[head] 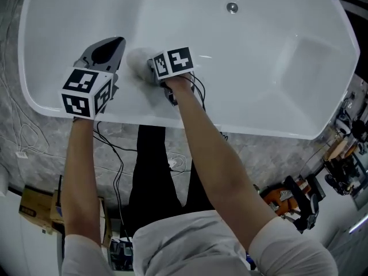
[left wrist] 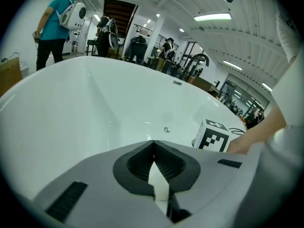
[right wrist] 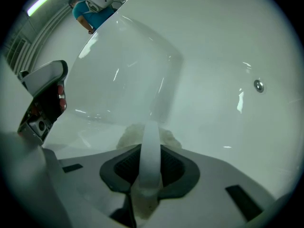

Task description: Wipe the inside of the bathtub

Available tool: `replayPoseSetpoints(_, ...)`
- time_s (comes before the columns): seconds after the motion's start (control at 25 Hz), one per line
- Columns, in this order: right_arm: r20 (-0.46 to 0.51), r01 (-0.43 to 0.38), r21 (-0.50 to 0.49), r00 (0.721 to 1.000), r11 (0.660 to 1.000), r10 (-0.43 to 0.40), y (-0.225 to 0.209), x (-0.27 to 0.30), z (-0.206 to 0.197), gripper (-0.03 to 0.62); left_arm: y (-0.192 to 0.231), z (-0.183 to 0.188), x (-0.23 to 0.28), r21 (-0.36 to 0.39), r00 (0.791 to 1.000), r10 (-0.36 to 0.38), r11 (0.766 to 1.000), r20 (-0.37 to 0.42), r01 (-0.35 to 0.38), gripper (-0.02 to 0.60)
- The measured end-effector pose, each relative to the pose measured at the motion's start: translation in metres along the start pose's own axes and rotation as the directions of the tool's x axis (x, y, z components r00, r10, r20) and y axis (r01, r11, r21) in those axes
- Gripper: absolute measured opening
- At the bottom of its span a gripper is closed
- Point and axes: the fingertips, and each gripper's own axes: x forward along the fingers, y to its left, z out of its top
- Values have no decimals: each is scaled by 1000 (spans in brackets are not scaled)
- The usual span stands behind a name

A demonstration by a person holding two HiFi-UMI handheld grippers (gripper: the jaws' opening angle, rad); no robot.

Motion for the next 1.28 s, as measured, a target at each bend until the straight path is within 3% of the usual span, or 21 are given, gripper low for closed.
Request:
replayPoseSetpoints(0.12,18,4,0,1000,1000,-4,-18,-13,-10,98,-17,2,14,-16,999,-31,999,14,31,11)
replayPoseSetpoints(0.56,18,31,14,999,999,-31,-83,-61,-41,98,-84,9,56,53,995,-91,994,-33,92,11)
replayPoseSetpoints(1.28,27,81,33,996,996,-82,-190,-132,-96,98,-192,-8,140,131,971,-161,974,-177,186,11)
